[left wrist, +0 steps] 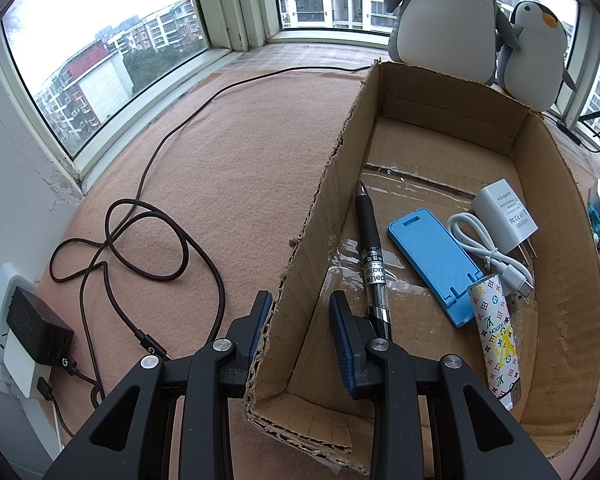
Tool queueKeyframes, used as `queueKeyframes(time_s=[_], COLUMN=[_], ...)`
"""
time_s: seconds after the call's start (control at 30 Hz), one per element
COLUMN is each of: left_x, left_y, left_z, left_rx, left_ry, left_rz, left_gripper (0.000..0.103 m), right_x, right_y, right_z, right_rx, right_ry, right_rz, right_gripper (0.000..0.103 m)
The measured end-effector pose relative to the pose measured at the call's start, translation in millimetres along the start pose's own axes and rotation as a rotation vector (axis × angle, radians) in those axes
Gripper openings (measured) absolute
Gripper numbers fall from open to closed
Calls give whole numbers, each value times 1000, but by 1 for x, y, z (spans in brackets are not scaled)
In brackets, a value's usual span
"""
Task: Organize rigid objects
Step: 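Return the right gripper to the pile and grasp the teal clip, then carry the teal clip into the box and open the right gripper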
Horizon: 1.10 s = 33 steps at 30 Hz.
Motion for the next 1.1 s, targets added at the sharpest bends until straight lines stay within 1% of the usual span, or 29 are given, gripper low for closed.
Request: queueKeyframes(time_s=[0.1,0.23,0.47,0.63,0.87,0.97,1.1], left_x=[0,0,0,0,0,0,0], left_y=[0,0,0,-1,-1,-1,-1], left_z=[0,0,0,0,0,0,0], left_rx=[0,-1,0,-1,-1,-1,-1], left_ry=[1,1,2,3,2,3,3], left_rz=[-1,-1,1,1,1,0,1], left_gripper=[31,31,31,31,31,31,31], right_x=[4,16,69,110,153,165,178], right_y=[4,6,-14,-35,-70,-87,-102], right_z=[6,22,55,67,61,51,33], right_rx=[-17,-55,-140,-182,-211,-209,-202], right_ry=[-10,-51,-121,-171,-189,-194,-175], right_rz=[-19,-47,27,85,136,138,151], right_gripper=[11,11,11,11,11,11,11])
Point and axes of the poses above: each gripper's, at about its wrist camera, not at the fingertips, and z roughly against the way its jaws point, x to its left, y to its underside, the point moved 6 cm from there along -z, roughly the way its jaws point, and after that the axes turned 1 degree about -x, right-handed, at the moved point
